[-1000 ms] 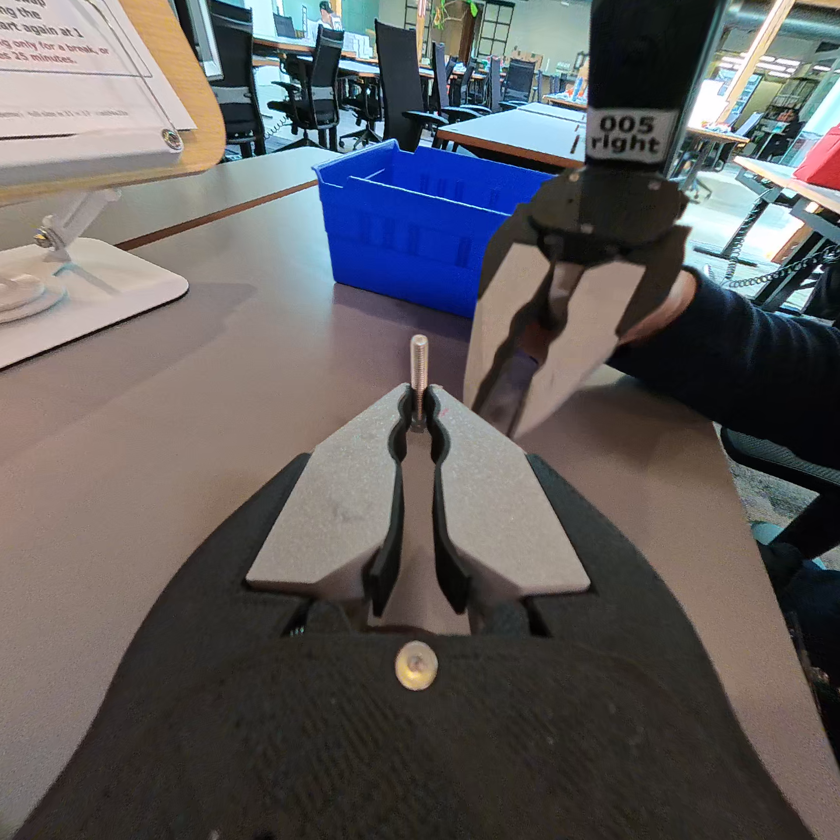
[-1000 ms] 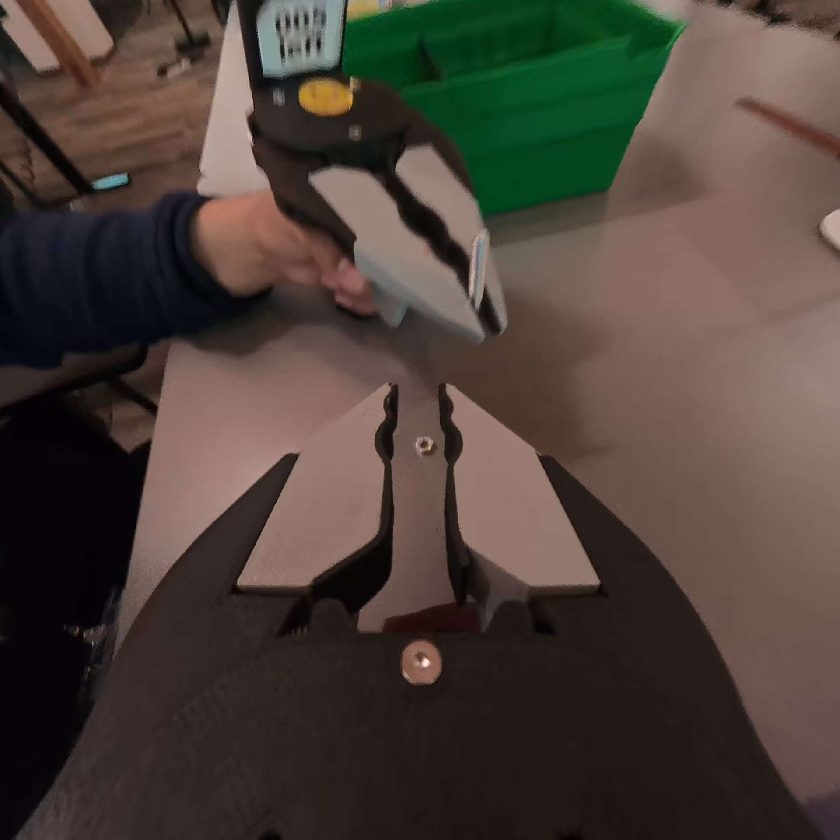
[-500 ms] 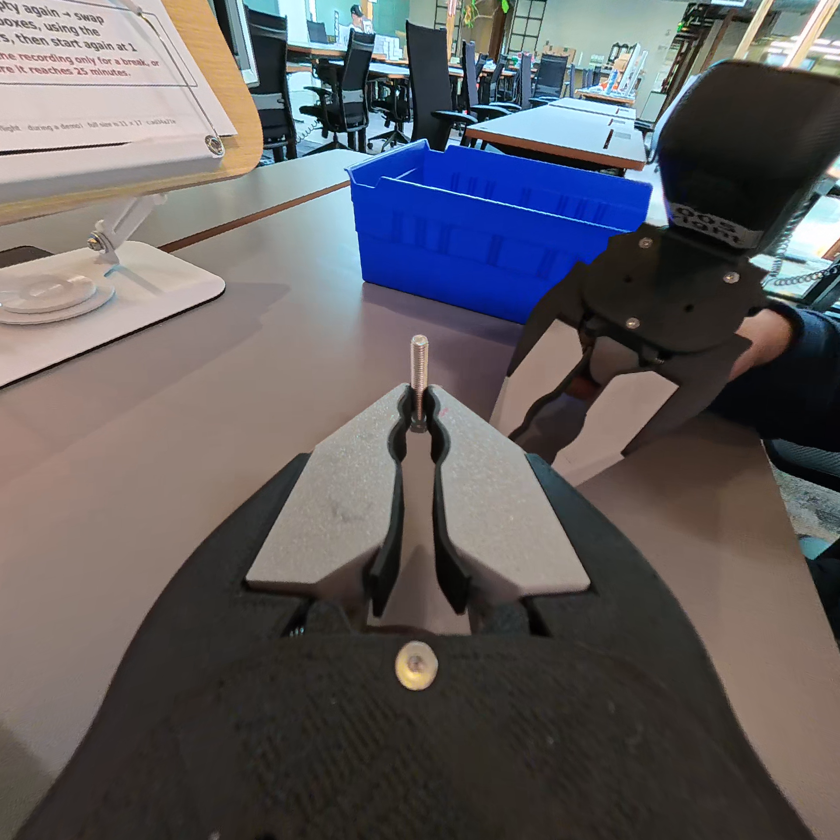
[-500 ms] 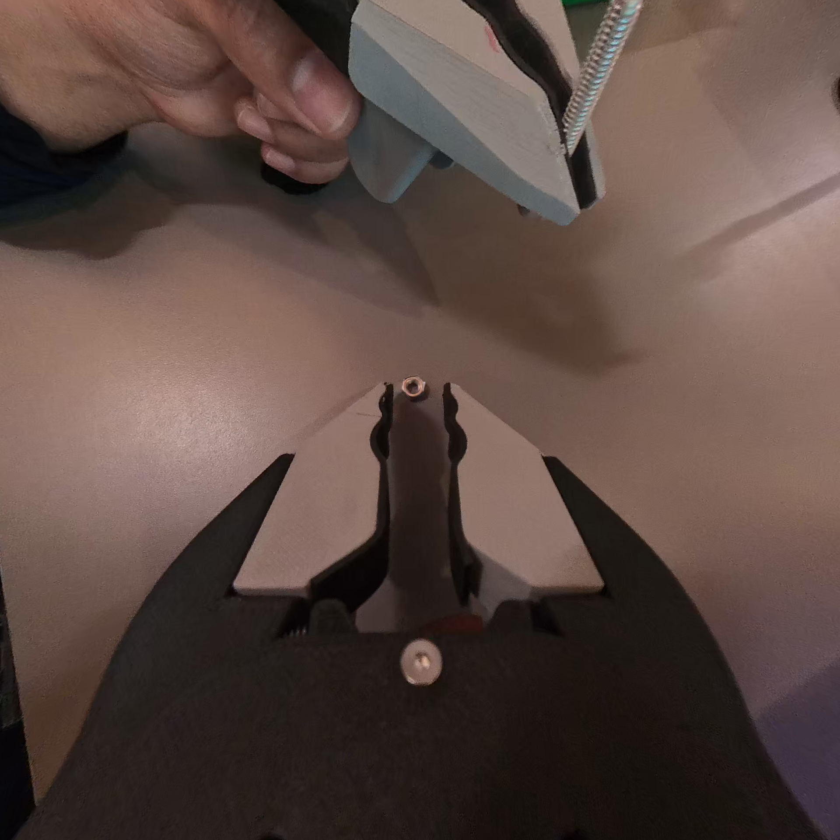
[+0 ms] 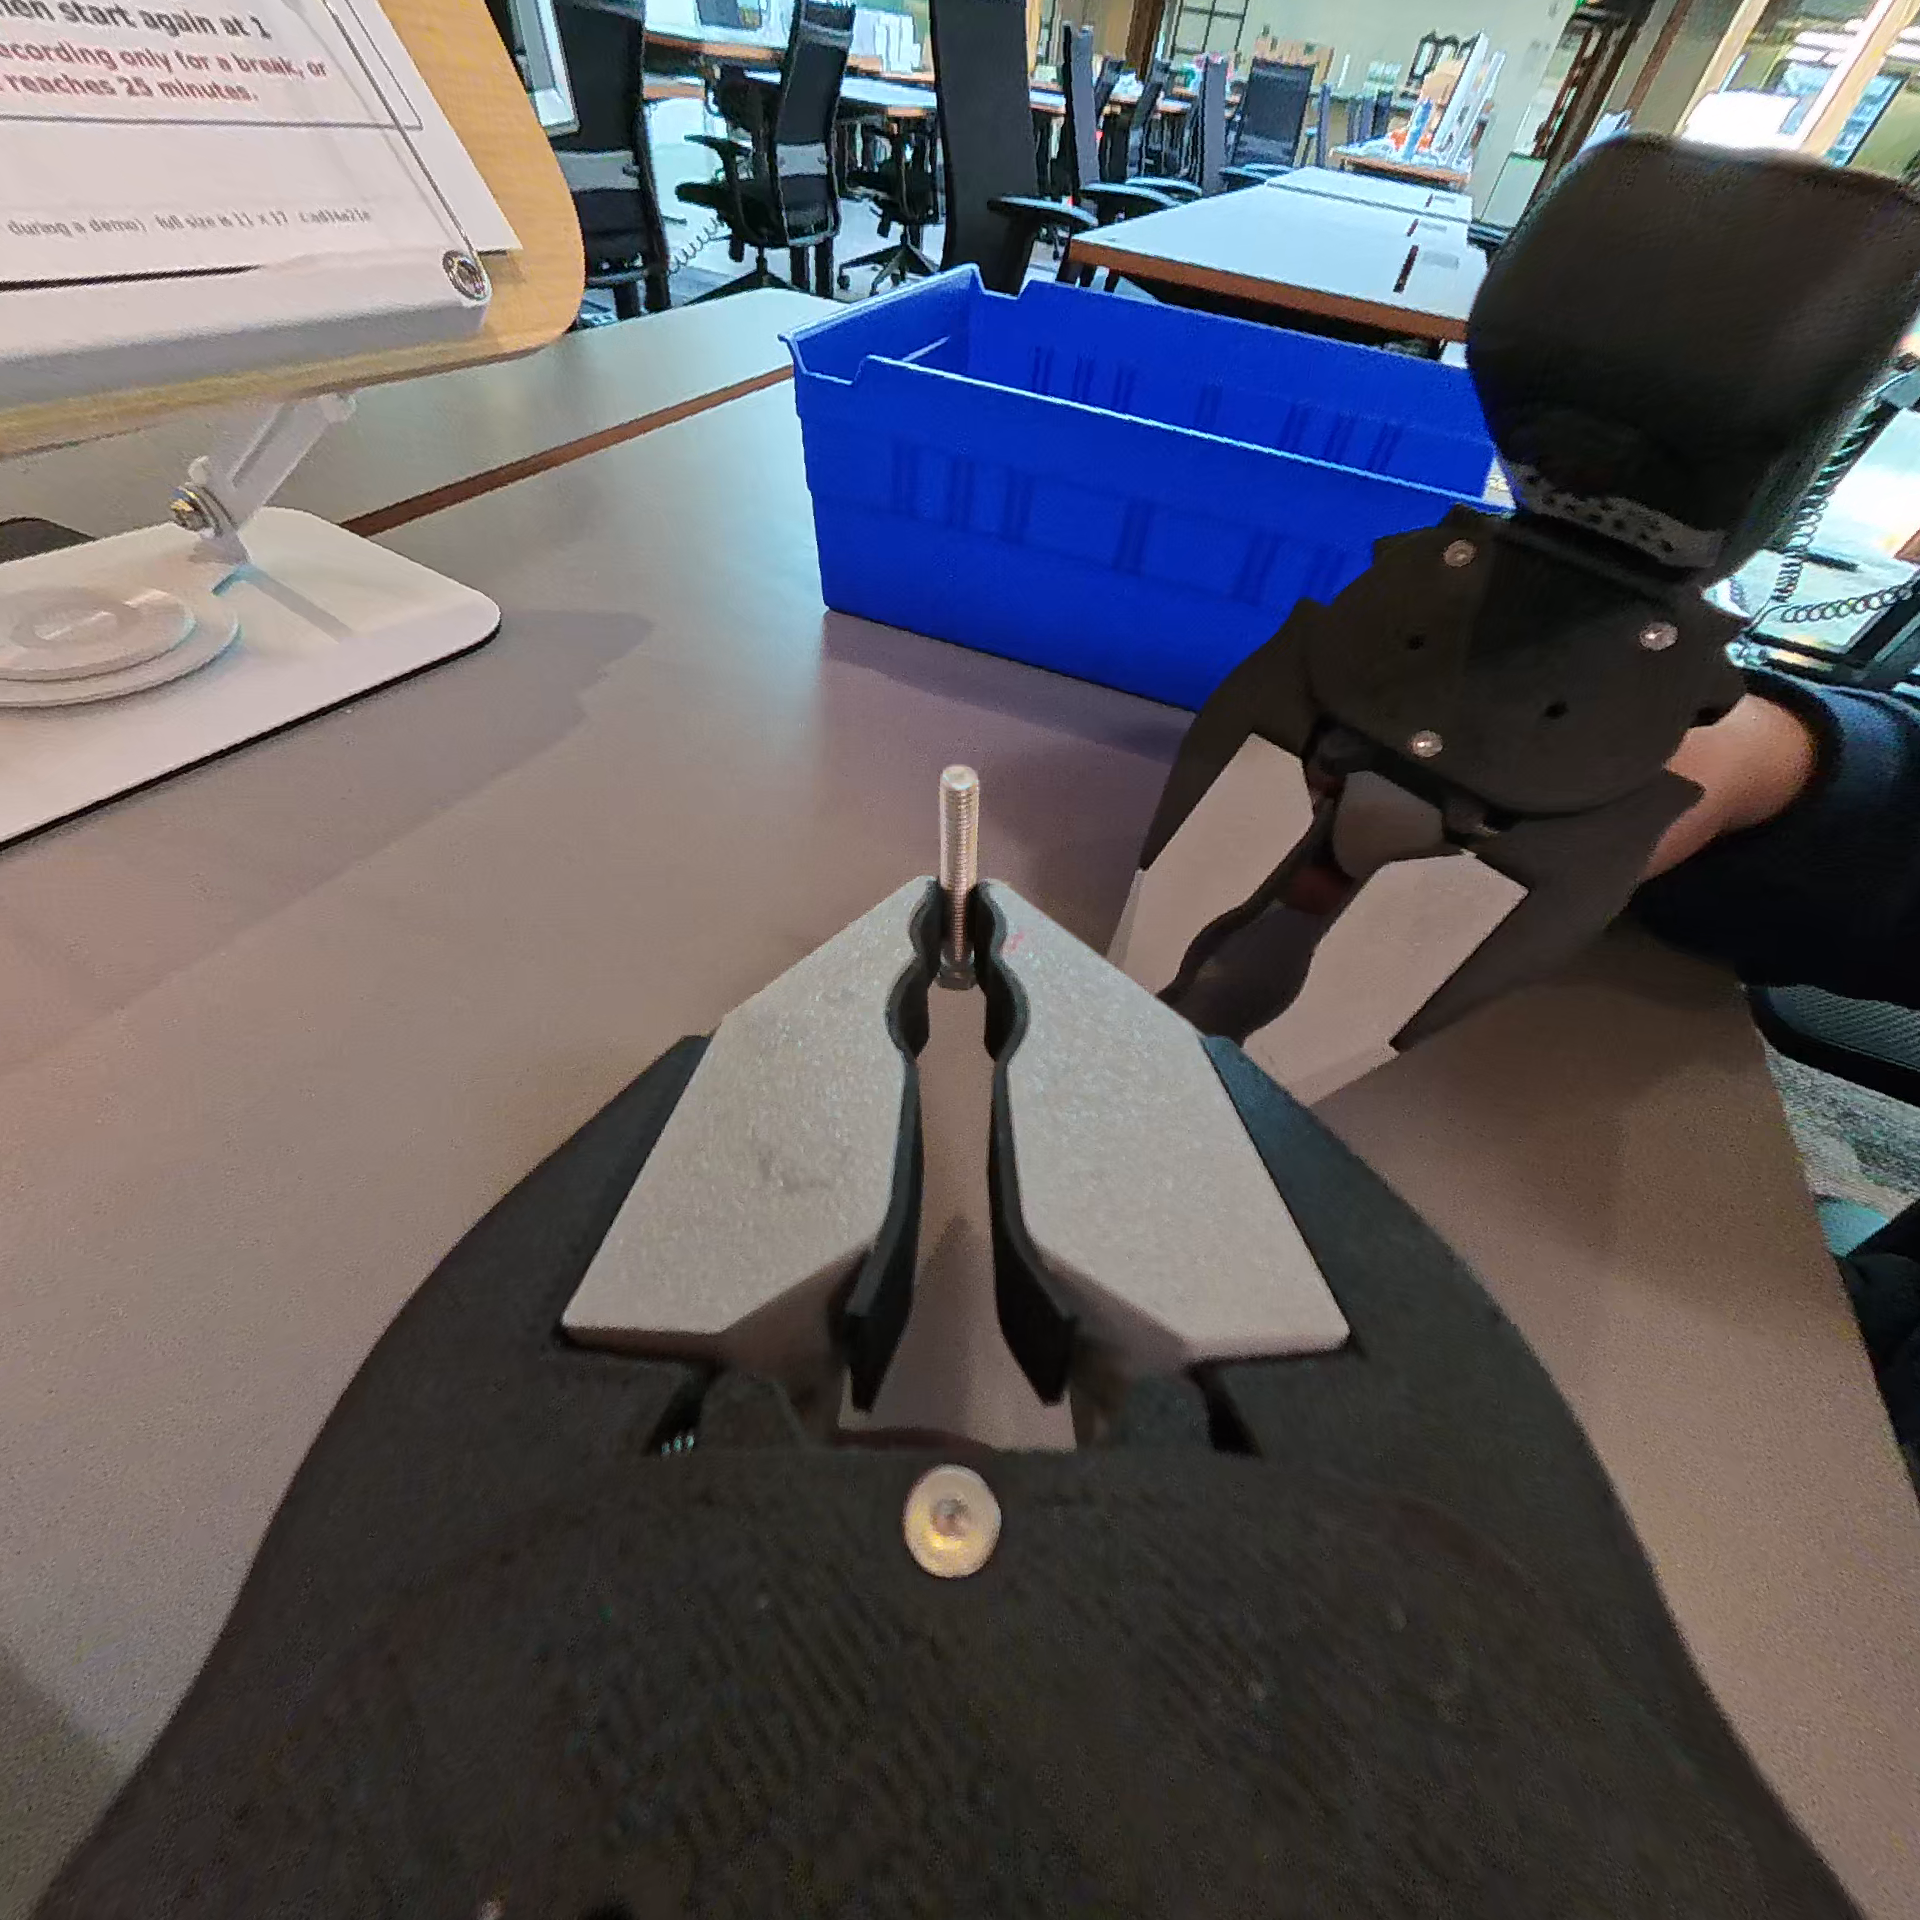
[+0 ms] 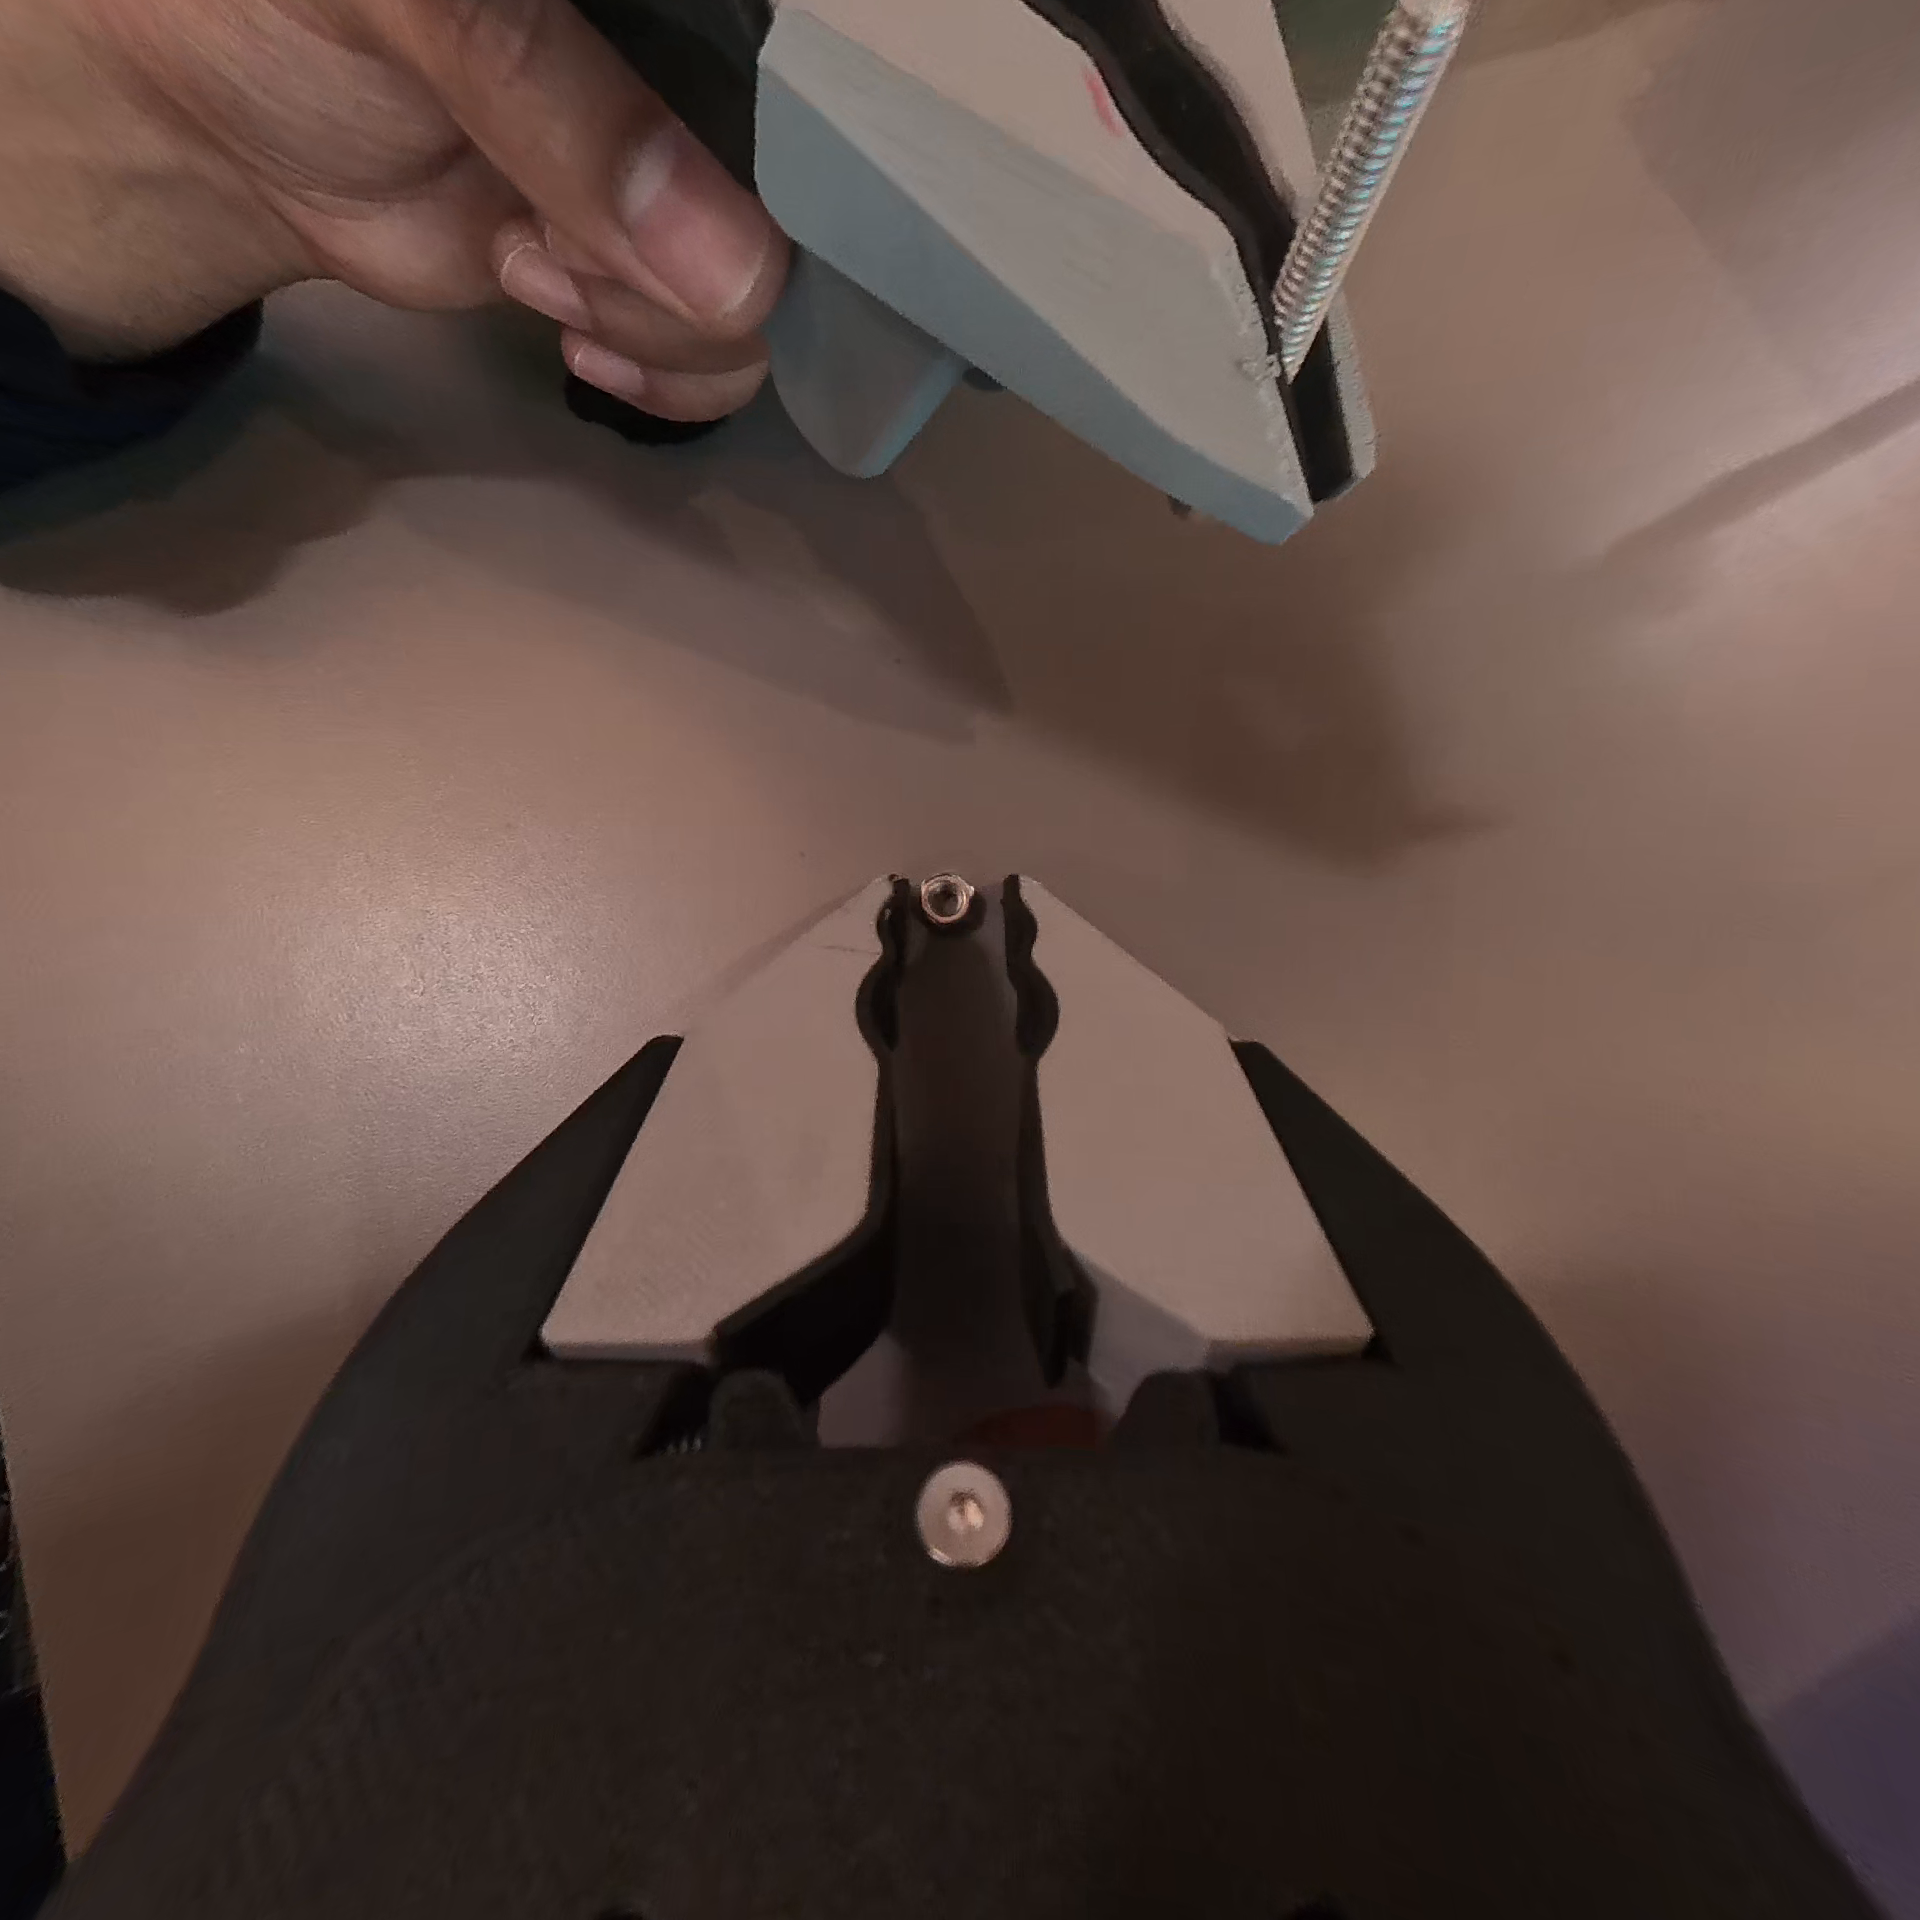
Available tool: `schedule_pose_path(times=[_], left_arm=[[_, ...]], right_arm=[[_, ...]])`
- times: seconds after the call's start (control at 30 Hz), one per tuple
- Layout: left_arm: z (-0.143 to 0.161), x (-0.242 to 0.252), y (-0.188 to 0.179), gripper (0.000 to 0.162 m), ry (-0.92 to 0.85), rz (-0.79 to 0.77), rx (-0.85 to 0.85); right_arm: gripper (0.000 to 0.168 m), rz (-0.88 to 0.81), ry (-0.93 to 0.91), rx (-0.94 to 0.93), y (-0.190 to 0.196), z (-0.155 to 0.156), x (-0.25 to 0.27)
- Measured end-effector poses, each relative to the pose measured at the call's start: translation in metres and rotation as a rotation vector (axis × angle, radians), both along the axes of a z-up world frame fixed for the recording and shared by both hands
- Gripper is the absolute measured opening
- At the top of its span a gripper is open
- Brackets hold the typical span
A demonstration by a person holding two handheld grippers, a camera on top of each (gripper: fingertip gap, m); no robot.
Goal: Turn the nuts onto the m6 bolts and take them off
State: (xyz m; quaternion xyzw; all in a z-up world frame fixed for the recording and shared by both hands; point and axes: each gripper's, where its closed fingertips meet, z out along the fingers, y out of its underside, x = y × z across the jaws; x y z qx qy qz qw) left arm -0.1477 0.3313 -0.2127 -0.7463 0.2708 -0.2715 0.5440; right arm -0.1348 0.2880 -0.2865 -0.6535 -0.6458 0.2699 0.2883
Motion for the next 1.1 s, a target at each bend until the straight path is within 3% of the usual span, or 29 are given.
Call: schedule_pose_path(times=[0.07, 0.33, 0.73, 1.1], left_arm=[[0.000, 0.000, 0.000, 0.003, 0.007, 0.001, 0.000], [-0.005, 0.001, 0.000, 0.003, 0.032, 0.000, -0.012], [-0.016, 0.030, -0.020, 0.003, 0.137, -0.144, -0.008], [-0.018, 0.032, -0.019, 0.003, 0.148, -0.130, -0.020]], right_arm=[[0.007, 0.000, -0.001, 0.000, 0.001, 0.000, 0.000], [0.006, 0.004, 0.000, 0.006, 0.001, 0.005, 0.004], [0.007, 0.025, 0.060, 0.065, 0.010, 0.101, 0.021], [0.007, 0.087, -0.022, 0.048, 0.014, 0.101, 0.004]])
